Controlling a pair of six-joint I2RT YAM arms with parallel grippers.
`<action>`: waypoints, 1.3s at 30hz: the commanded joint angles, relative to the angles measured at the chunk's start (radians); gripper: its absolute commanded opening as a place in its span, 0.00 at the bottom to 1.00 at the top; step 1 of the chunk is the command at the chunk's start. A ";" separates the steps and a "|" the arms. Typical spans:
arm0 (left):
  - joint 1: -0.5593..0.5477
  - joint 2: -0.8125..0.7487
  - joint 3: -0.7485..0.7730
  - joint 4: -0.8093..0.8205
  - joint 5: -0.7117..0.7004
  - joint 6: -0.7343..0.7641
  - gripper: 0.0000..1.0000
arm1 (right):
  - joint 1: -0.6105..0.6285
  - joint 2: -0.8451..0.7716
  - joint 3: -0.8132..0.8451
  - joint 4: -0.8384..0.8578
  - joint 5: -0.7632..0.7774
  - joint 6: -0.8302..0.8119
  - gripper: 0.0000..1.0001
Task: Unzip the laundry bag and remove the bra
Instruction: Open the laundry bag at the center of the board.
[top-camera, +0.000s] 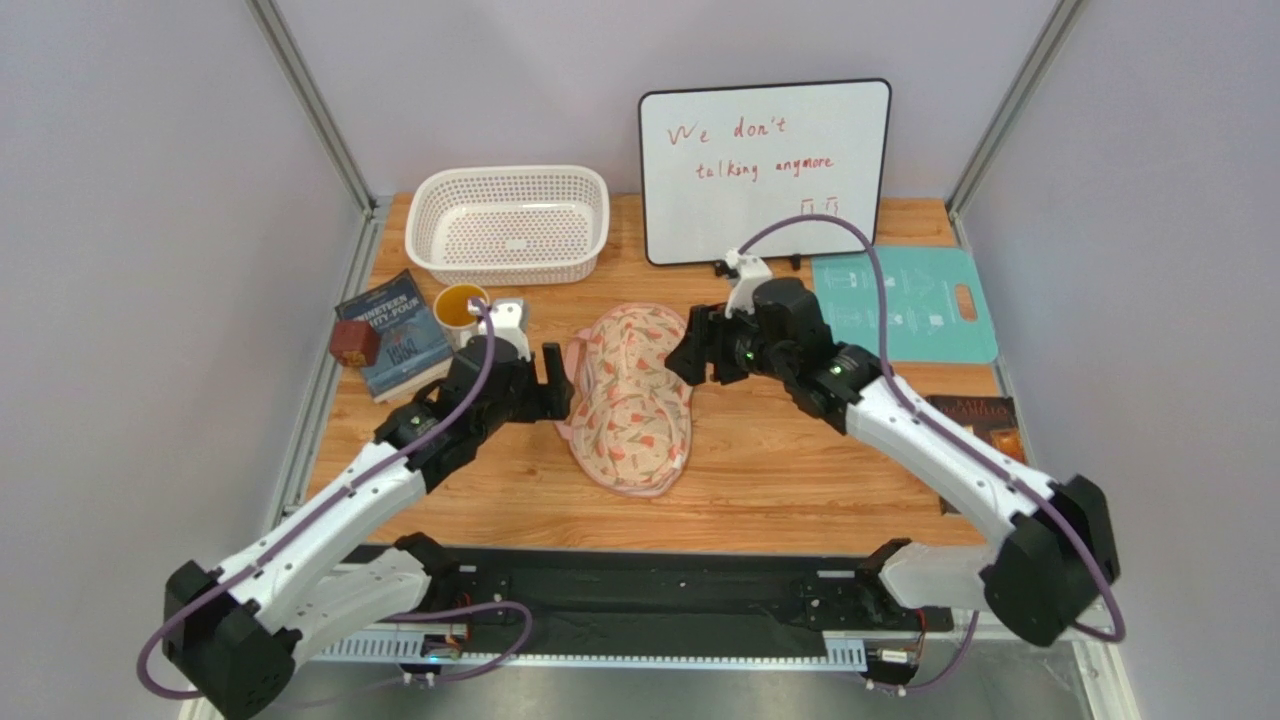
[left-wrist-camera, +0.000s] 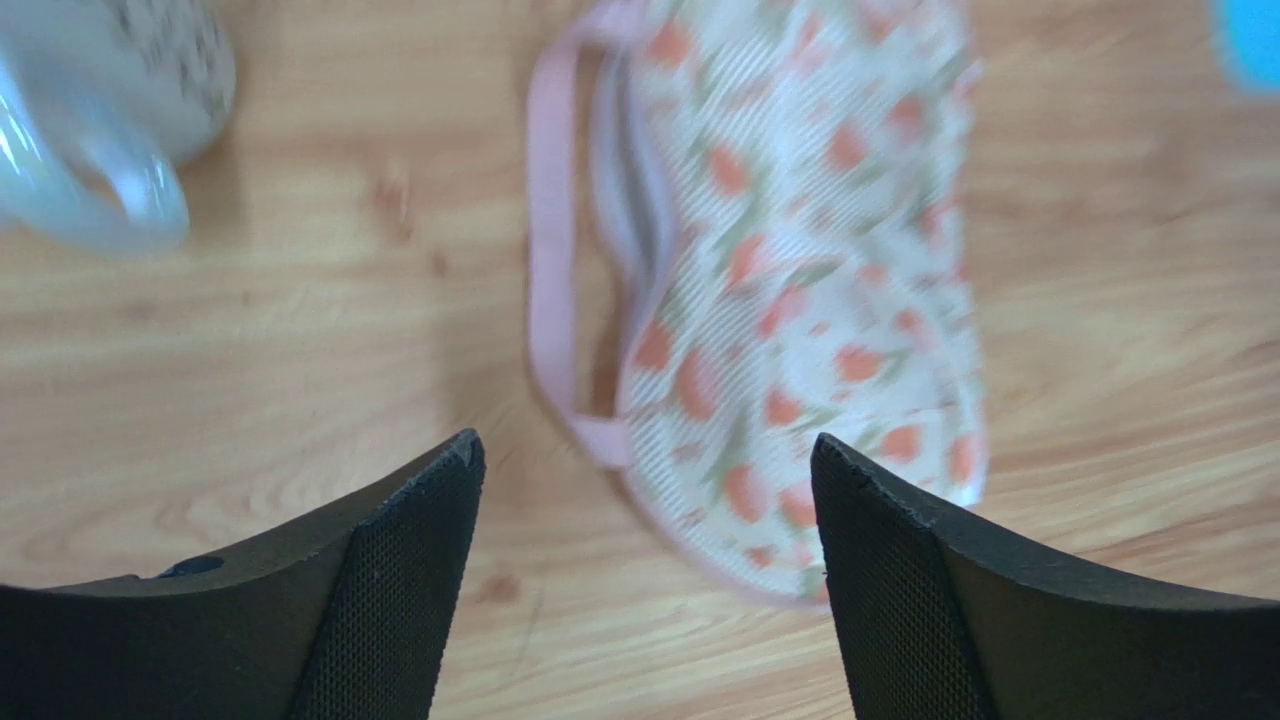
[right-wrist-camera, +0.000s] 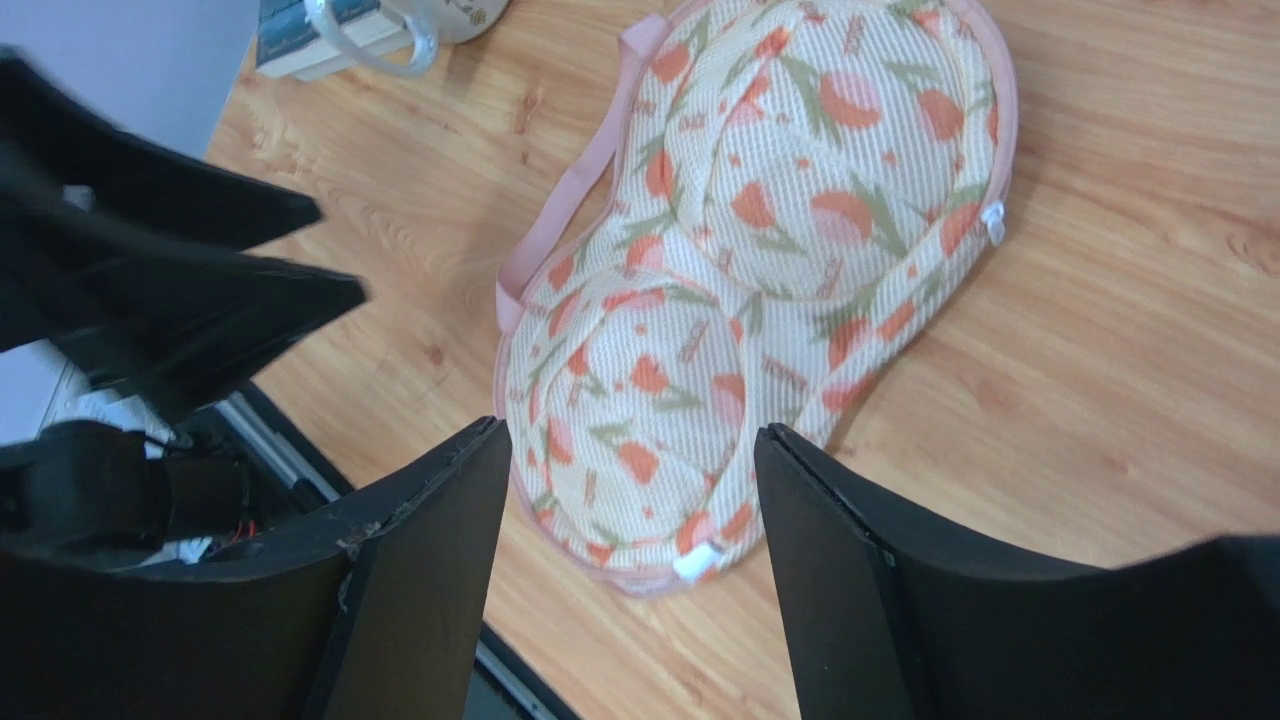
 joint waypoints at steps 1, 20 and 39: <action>0.060 0.049 -0.128 -0.010 0.104 -0.017 0.82 | -0.002 -0.131 -0.096 -0.108 0.008 0.019 0.67; 0.117 0.346 -0.117 0.180 0.114 -0.013 0.79 | -0.002 -0.429 -0.343 -0.182 0.058 0.117 0.68; 0.120 0.464 -0.128 0.332 0.262 -0.073 0.40 | -0.003 -0.446 -0.370 -0.173 0.041 0.127 0.68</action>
